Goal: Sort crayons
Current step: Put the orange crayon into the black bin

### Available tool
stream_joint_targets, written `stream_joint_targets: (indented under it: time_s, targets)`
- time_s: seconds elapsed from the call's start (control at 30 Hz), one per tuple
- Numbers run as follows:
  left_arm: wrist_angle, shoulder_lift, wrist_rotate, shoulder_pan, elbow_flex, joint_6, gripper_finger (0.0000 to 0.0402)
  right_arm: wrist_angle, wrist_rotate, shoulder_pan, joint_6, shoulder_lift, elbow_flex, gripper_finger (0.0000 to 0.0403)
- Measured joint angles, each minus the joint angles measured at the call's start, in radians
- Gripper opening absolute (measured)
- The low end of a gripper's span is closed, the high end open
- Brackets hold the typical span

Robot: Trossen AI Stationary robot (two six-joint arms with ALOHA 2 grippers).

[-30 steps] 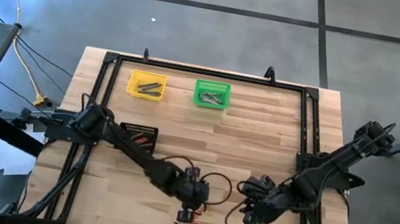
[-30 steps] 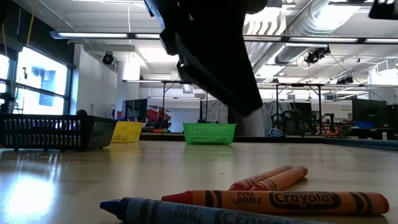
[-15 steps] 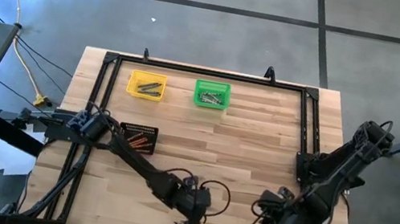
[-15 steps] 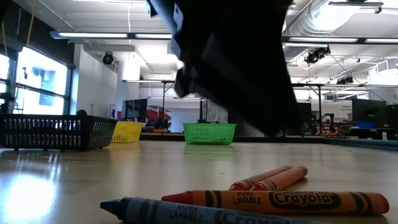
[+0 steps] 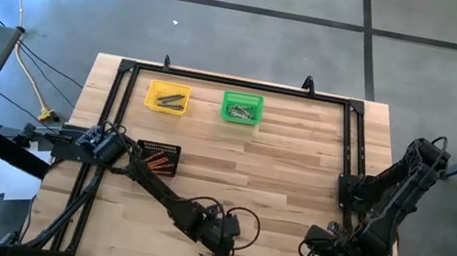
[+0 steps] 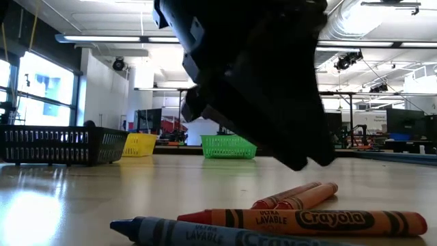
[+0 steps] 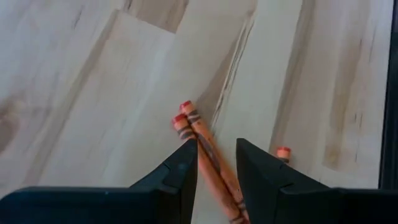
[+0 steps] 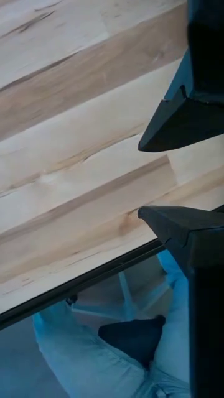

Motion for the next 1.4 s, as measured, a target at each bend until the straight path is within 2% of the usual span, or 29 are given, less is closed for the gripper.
stream_joint_targets:
  time_s: [0.3, 0.57, 0.87, 1.4]
  targets:
    - [0.004, 0.038, 0.003, -0.009, 0.002, -0.033, 0.0096, 0.003, 0.010, 0.005, -0.002, 0.000, 0.000, 0.0146]
    - [-0.028, 0.040, 0.001, -0.001, 0.002, 0.025, 0.0096, 0.008, 0.031, 0.005, -0.004, 0.000, 0.000, 0.0146]
    - [0.000, 0.033, 0.124, 0.013, 0.000, 0.038, 0.0090, 0.009, 0.031, 0.005, -0.011, 0.000, 0.000, 0.0146]
    - [-0.006, 0.021, 0.145, 0.026, -0.002, 0.054, 0.0089, 0.011, 0.032, 0.005, -0.026, 0.000, 0.000, 0.0146]
